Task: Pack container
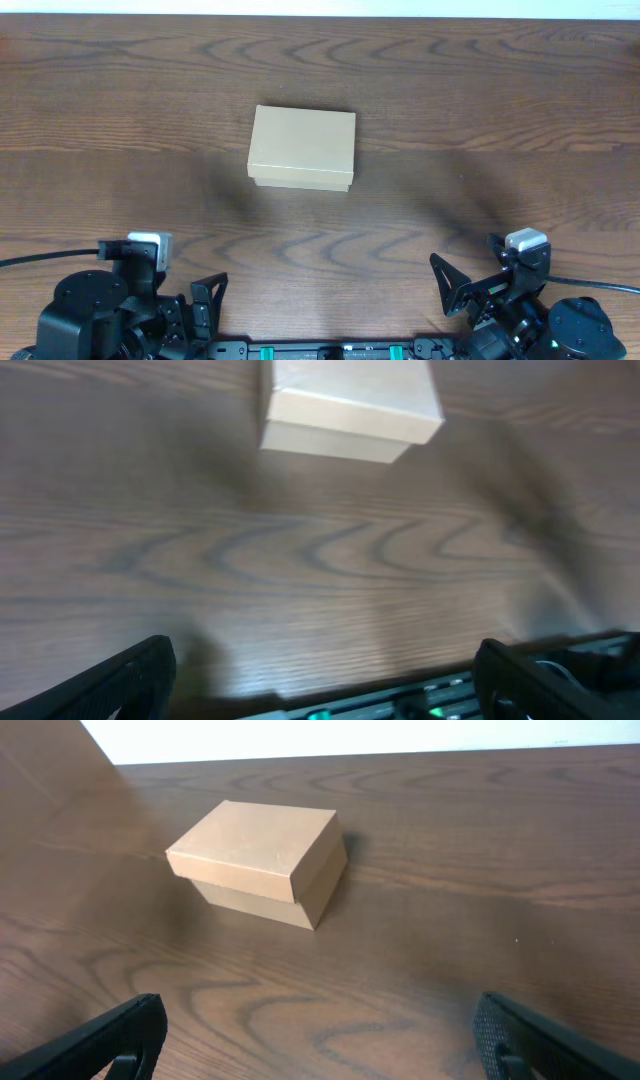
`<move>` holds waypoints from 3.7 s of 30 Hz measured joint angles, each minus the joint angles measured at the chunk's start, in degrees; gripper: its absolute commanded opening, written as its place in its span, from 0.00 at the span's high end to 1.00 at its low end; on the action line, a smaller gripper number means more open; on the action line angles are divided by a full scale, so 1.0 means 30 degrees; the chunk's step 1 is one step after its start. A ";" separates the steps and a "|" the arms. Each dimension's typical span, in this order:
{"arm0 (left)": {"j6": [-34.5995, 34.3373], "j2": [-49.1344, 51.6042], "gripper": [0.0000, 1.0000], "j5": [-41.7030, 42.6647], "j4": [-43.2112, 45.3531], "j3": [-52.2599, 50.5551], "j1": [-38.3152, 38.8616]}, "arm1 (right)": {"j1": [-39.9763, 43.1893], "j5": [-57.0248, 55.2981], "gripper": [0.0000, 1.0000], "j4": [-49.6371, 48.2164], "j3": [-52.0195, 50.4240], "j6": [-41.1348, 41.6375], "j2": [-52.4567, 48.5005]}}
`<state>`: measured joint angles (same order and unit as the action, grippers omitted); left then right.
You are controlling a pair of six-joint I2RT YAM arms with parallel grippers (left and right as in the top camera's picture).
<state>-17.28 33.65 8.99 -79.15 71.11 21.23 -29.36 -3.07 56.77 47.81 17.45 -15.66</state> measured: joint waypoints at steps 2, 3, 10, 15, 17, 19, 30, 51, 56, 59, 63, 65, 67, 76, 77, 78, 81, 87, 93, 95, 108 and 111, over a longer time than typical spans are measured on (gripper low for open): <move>0.0197 0.0000 0.04 -0.0627 0.0219 -0.0007 0.0000 | 0.0000 0.0000 0.01 0.0000 0.0000 0.0000 0.0000; 0.0262 0.0000 0.04 -0.0984 0.0597 -0.0051 -0.0007 | 0.0000 0.0000 0.01 0.0000 0.0000 0.0000 0.0000; 0.1472 -0.0648 0.05 -0.3453 0.4692 -0.1953 -0.1632 | 0.0000 -0.0007 0.01 0.0000 0.0000 0.0000 0.0000; 0.3847 -0.2521 0.04 -0.4095 0.8072 -0.5173 -0.3293 | 0.0000 -0.0015 0.01 0.0000 -0.0022 0.0000 0.0000; 0.4823 -0.3504 0.04 -0.4182 0.8932 -0.6579 -0.3738 | 0.0000 -0.0022 0.01 0.0000 -0.0029 0.0007 0.0000; 0.5756 -0.4539 0.05 -0.4262 0.9850 -0.8080 -0.4080 | 0.0000 -0.0022 0.01 0.0000 -0.0036 0.0007 0.0000; 0.7351 -0.8692 0.04 -0.4459 1.2990 -1.5089 -0.5581 | 0.0000 -0.0066 0.01 0.0000 -0.0073 0.0029 0.0000; 0.7191 -1.0972 0.05 -0.4503 1.3471 -1.9183 -0.7439 | 0.0000 -0.0058 0.01 0.0000 -0.0073 0.0044 0.0000; 0.7191 -1.0972 0.05 -0.4503 1.3478 -1.9504 -0.7439 | 0.0000 -0.0058 0.01 0.0000 -0.0073 0.0044 0.0000; 0.7191 -1.0979 0.05 -0.4503 1.3464 -1.9941 -0.7439 | 0.0000 -0.0058 0.01 0.0000 -0.0073 0.0044 0.0000; 0.7191 -1.0987 0.04 -0.4503 1.3333 -2.0444 -0.7439 | 0.0000 -0.0066 0.01 0.0007 -0.0073 0.0044 0.0000; 0.7191 -1.0994 0.04 -0.4503 1.3325 -2.0451 -0.7439 | 0.0000 -0.0058 0.01 0.0000 -0.0073 0.0044 0.0000; 0.7191 -1.0994 0.05 -0.4503 1.3318 -2.0451 -0.7439 | 0.0000 -0.0066 0.01 0.0000 -0.0073 0.0044 0.0000; 0.7191 -1.0994 0.04 -0.4503 1.3318 -2.0451 -0.7439 | 0.0000 -0.0066 0.01 0.0000 -0.0073 0.0044 0.0000; 0.7191 -1.0994 0.05 -0.4503 1.3318 -2.0451 -0.7439 | 0.0000 -0.0066 0.01 0.0000 -0.0073 0.0044 0.0000; 0.7191 -1.0994 0.04 -0.4503 1.3318 -2.0451 -0.7439 | 0.0000 -0.0066 0.01 0.0000 -0.0073 0.0044 0.0000; 0.7191 -1.0994 0.05 -0.4503 1.3318 -2.0451 -0.7439 | 0.0000 -0.0066 0.01 0.0000 -0.0073 0.0044 0.0000; 0.7191 -1.1001 0.05 -0.4503 1.3318 -2.0451 -0.7439 | 0.0000 -0.0066 0.01 0.0015 -0.0073 0.0044 0.0000; 0.7198 -1.1001 0.05 -0.4503 1.3318 -2.0451 -0.7439 | 0.0000 -0.0146 0.01 0.1005 -0.0073 0.0044 0.0000; 0.7191 -1.1001 0.04 -0.4503 1.3318 -2.0451 -0.7439 | 0.0000 -0.0233 0.01 0.1078 -0.0073 0.0044 0.0000; 0.7191 -1.1009 0.05 -0.4503 1.3318 -2.0451 -0.7439 | 0.1450 -0.4459 0.01 0.0262 -0.2426 0.0044 0.0583; 0.7191 -1.1009 0.05 -0.4503 1.3318 -2.0451 -0.7446 | 0.2783 -0.4750 0.02 -0.0852 -0.4029 0.0044 0.1311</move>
<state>4.29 0.62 -4.51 -39.20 9.76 -1.10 -21.02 -17.32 54.22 35.73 17.58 -11.73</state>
